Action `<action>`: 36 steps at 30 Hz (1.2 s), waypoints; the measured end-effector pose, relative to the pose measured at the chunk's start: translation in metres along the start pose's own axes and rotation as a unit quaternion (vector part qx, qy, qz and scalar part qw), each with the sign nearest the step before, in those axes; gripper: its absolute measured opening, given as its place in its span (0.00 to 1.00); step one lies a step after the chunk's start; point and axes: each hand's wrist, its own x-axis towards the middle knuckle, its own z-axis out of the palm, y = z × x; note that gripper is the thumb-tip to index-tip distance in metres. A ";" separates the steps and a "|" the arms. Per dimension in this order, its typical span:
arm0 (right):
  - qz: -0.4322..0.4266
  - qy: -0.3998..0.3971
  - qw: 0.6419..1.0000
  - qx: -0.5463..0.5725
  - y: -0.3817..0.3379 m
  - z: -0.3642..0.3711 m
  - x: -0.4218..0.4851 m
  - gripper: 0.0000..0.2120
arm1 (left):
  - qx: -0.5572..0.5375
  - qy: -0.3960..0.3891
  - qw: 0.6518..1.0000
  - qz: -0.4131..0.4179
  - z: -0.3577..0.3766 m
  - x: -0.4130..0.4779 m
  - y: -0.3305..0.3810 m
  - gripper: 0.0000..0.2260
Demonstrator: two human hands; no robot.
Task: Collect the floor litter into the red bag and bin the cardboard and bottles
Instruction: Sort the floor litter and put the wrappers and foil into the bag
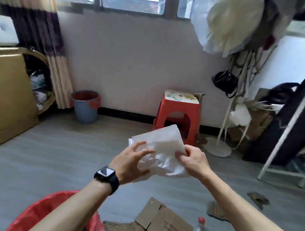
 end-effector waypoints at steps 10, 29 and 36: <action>0.116 -0.051 0.928 0.351 0.099 -0.069 -0.047 0.09 | -0.311 -0.041 0.926 -0.211 0.017 0.040 0.061 0.51; 0.135 -0.133 0.925 0.329 0.097 -0.052 -0.036 0.14 | -0.527 -0.121 0.817 -0.201 0.053 0.061 0.075 0.05; 0.146 -0.044 0.929 0.339 0.093 -0.044 -0.027 0.13 | -0.550 -0.195 0.778 -0.233 0.048 0.069 0.050 0.07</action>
